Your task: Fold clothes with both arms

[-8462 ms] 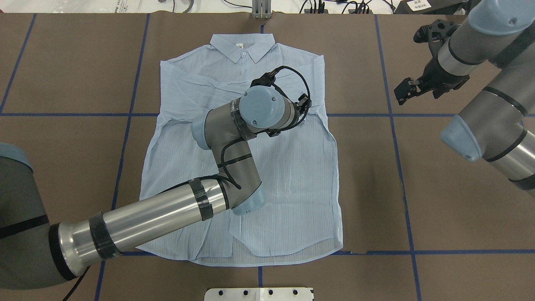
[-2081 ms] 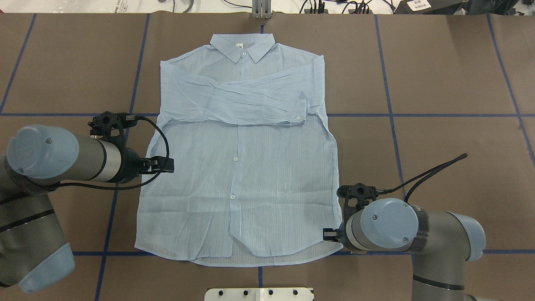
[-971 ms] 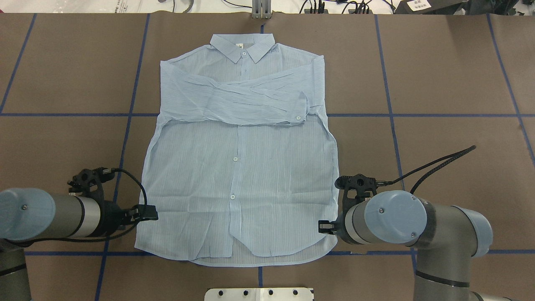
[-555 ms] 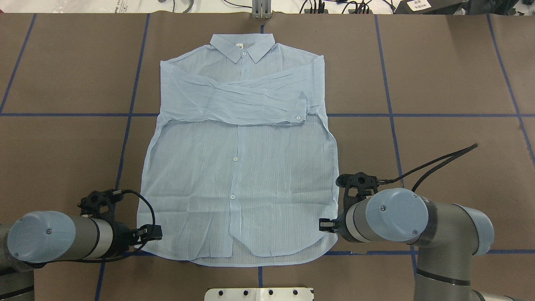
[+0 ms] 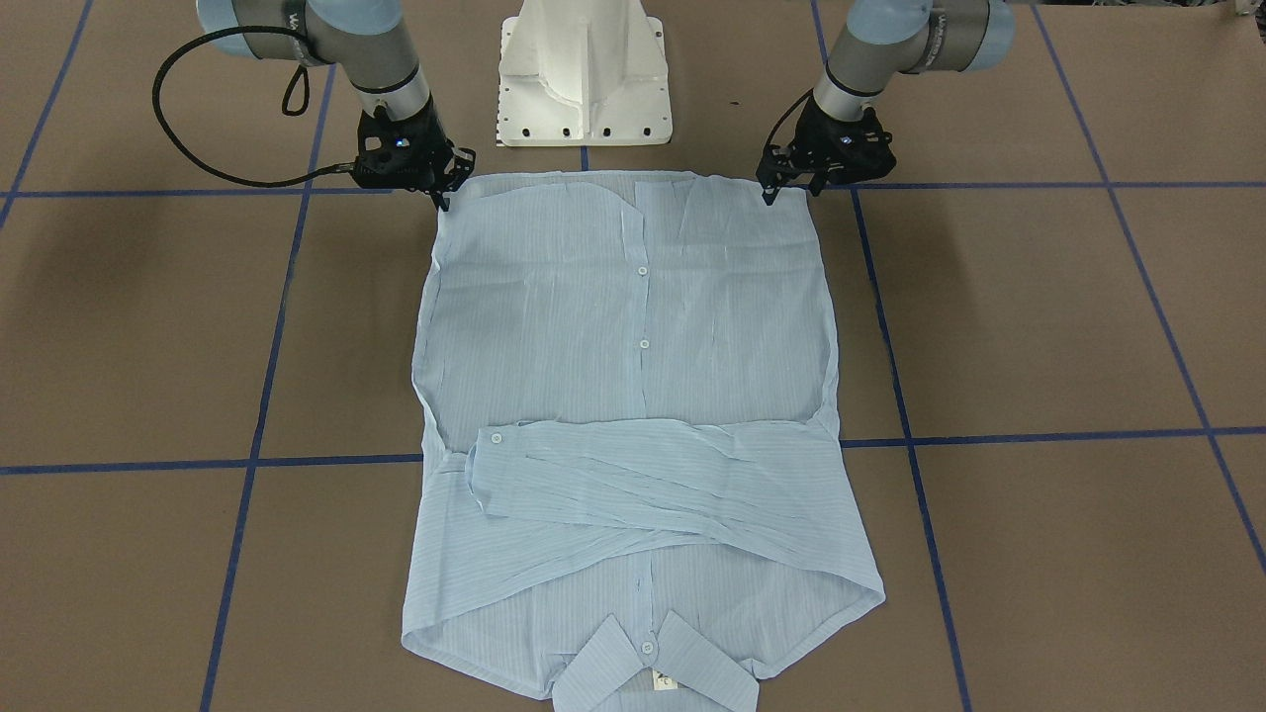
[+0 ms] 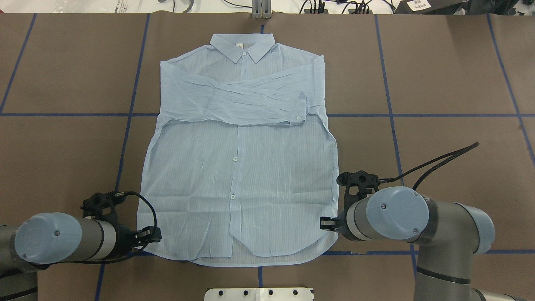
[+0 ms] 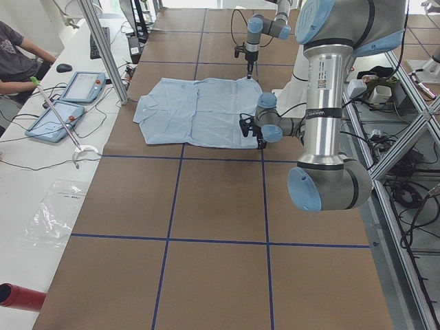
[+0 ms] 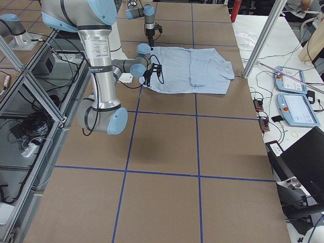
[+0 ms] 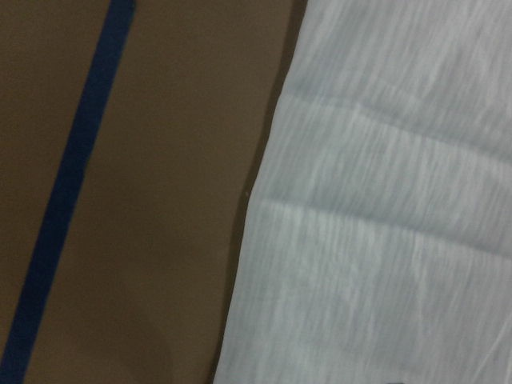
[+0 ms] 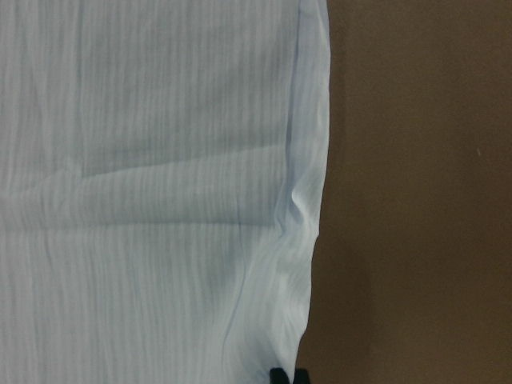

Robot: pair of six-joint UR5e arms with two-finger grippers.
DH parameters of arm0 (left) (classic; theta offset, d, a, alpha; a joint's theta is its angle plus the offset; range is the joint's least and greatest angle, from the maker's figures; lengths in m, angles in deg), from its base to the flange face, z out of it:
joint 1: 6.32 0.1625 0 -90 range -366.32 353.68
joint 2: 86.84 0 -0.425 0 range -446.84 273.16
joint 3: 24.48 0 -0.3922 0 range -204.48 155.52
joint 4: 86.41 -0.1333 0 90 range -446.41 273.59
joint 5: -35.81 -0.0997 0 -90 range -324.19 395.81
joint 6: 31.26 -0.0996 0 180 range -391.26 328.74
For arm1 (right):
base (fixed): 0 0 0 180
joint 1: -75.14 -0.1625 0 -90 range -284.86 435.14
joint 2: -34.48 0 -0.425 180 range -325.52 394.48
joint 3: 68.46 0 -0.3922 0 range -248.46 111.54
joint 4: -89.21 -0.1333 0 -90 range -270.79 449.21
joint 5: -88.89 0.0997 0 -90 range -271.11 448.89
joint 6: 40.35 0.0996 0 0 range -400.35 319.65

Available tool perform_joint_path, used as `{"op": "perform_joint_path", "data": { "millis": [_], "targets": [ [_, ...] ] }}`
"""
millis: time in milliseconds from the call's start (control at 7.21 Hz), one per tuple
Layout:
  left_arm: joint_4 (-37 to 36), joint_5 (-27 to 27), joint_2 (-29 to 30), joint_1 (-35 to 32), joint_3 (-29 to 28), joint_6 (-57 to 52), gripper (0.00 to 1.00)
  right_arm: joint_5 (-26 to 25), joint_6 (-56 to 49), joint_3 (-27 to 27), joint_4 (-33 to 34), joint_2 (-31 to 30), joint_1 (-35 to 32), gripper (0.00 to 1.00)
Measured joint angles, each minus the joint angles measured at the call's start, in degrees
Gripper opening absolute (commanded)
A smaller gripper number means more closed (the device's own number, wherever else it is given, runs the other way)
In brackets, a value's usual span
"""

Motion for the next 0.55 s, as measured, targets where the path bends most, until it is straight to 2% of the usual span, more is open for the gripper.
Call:
{"op": "perform_joint_path", "data": {
  "millis": [139, 416, 555],
  "targets": [
    [-0.4, 0.0, 0.0, 0.0, 0.0, 0.0, 0.74, 0.0, -0.1, 0.0, 0.0, 0.0, 0.0, 0.0],
    [-1.5, 0.1, 0.1, 0.0, 0.1, 0.0, 0.58, 0.1, -0.2, 0.1, 0.0, 0.0, -0.1, 0.0],
    [-1.7, 0.1, 0.1, 0.0, 0.2, 0.0, 0.56, 0.0, -0.2, 0.1, 0.0, 0.0, -0.1, 0.0]
  ]
}}
